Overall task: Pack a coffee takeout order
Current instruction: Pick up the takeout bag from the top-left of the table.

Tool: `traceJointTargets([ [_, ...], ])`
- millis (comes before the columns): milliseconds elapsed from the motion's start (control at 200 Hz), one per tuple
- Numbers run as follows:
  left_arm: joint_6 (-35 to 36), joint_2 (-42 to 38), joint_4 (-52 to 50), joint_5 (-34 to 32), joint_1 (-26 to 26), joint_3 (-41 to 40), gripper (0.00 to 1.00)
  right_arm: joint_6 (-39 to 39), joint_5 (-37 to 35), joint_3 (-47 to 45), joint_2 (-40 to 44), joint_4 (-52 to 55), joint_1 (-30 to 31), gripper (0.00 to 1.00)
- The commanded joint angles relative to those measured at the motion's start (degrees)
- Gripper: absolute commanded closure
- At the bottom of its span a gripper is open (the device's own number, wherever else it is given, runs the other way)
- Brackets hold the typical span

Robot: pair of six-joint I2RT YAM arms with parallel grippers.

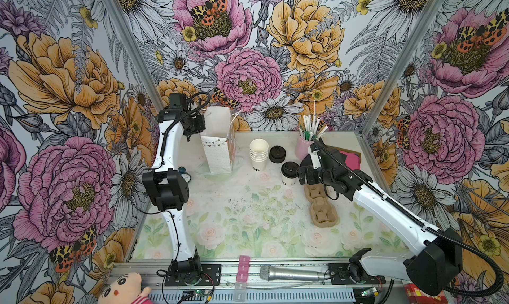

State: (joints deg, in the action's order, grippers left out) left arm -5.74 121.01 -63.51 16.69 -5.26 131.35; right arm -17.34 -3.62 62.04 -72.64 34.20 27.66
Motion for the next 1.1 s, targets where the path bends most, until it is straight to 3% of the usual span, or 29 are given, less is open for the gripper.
traceJointTargets([
  [0, -1.2, -4.9, -0.4, -0.7, 1.0, -3.0, 1.00, -3.2, -2.7, -1.1, 2.6, 3.1, -0.3, 0.02],
  [305, -4.0, -17.9, 0.1, -2.8, 3.6, -16.3, 1.00, -6.3, -4.5, -5.4, 4.9, 10.1, -0.4, 0.10],
  [450, -6.8, -26.5, 2.8, -4.5, 5.0, -25.7, 1.00, -8.9, -5.4, -6.6, 4.4, 13.5, -0.6, 0.11],
  [665, -13.6, -40.0, 11.1, -0.5, 4.7, -42.8, 1.00, -10.5, -6.5, -8.0, 4.5, 15.6, -1.3, 0.11],
  [725, -15.2, -42.9, 11.9, 0.3, 4.8, -46.0, 1.00, -9.6, -5.4, -8.0, 4.4, 15.5, -1.5, 0.01],
  [785, -16.6, -45.4, 12.2, 1.2, 5.0, -48.6, 1.00, -8.9, -4.2, -8.0, 4.1, 15.6, -1.6, 0.01],
  [1096, -22.2, -56.5, 14.5, -0.4, 8.5, -60.9, 1.00, -9.0, -5.3, -8.3, 1.2, 16.4, -2.3, 0.15],
])
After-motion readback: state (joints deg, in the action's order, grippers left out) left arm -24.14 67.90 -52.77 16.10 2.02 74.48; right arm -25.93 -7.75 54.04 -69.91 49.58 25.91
